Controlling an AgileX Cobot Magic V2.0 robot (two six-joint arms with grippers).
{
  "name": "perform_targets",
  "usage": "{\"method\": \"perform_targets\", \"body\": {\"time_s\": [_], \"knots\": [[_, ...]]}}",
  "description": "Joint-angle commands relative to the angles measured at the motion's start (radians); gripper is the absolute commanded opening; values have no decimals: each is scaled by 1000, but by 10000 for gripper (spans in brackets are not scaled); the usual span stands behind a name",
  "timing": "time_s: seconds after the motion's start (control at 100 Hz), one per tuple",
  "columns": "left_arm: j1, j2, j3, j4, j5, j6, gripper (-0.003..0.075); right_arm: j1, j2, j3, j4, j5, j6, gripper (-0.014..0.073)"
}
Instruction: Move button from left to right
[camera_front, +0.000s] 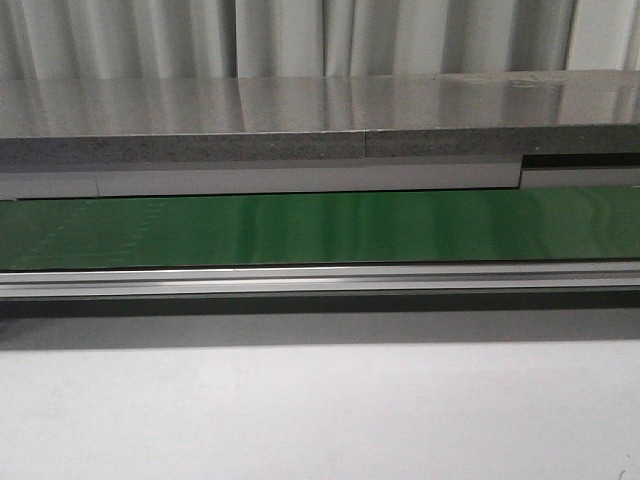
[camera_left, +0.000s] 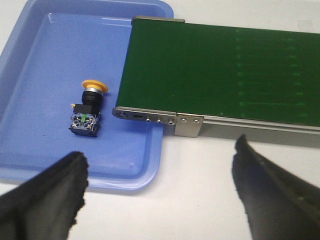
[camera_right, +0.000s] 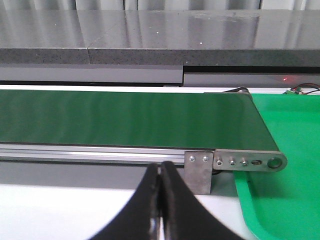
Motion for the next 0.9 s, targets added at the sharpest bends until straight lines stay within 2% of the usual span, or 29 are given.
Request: {"method": "perform_targets", "body": {"time_s": [0.0, 0.33, 0.53, 0.67, 0.76, 0.89], "knots": [[-8, 2, -36, 10, -56, -12, 675, -1, -21, -15, 3, -84, 1, -68], [-6, 2, -43, 7, -58, -12, 669, -1, -21, -15, 3, -84, 1, -68], [-6, 95, -152, 127, 23, -12, 620, -1, -21, -15, 3, -84, 1, -68], [45, 204, -249, 129, 25, -12, 620, -1, -21, -15, 3, -84, 1, -68], [95, 285, -306, 98, 39, 48, 620, -1, -21, -15, 3, -84, 1, -68], [201, 411, -388, -62, 71, 228, 620, -1, -21, -15, 3, -84, 1, -68]]}}
